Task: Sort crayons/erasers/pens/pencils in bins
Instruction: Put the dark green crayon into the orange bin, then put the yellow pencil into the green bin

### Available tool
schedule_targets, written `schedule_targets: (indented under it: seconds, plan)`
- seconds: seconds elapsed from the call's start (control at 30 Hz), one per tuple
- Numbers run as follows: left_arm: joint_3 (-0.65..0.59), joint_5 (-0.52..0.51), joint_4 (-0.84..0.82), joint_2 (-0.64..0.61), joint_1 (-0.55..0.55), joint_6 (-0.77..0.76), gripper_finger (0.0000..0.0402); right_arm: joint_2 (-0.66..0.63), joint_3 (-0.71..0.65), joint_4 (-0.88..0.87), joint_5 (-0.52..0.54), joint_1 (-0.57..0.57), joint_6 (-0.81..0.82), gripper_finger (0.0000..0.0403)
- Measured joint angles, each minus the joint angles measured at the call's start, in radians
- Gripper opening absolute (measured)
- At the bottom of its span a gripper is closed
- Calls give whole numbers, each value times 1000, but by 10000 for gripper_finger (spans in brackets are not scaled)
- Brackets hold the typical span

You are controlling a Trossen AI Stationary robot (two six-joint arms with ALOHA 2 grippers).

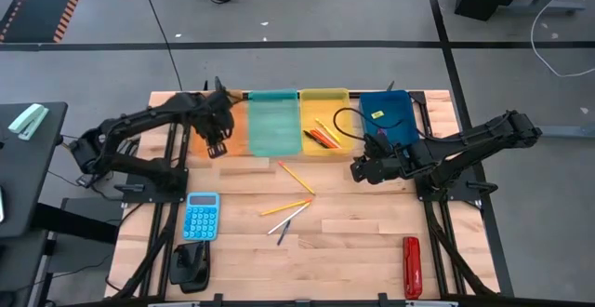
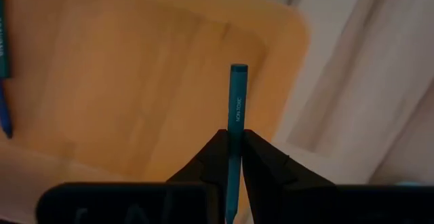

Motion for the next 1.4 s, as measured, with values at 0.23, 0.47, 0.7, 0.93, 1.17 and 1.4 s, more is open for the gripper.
schedule_targets:
  seconds: [0.23,0.47,0.7,0.93,1.17,1.4]
  plan:
    - [0,0,-2,0,72,23,75,0,0,0,-1,0,52,205]
    - [0,0,-15,0,74,-33,141,0,0,0,-10,0,115,205]
    - [41,95,-71,-17,42,-232,143,0,-1,195,-20,0,24,205]
    - [108,153,43,-161,-114,-450,101,11,-1,506,-243,-95,-325,205]
    - [117,145,257,-341,-264,-667,66,78,50,485,-515,-195,-480,205]
    - [117,133,288,-408,-329,-764,45,320,341,347,-537,-217,-670,205]
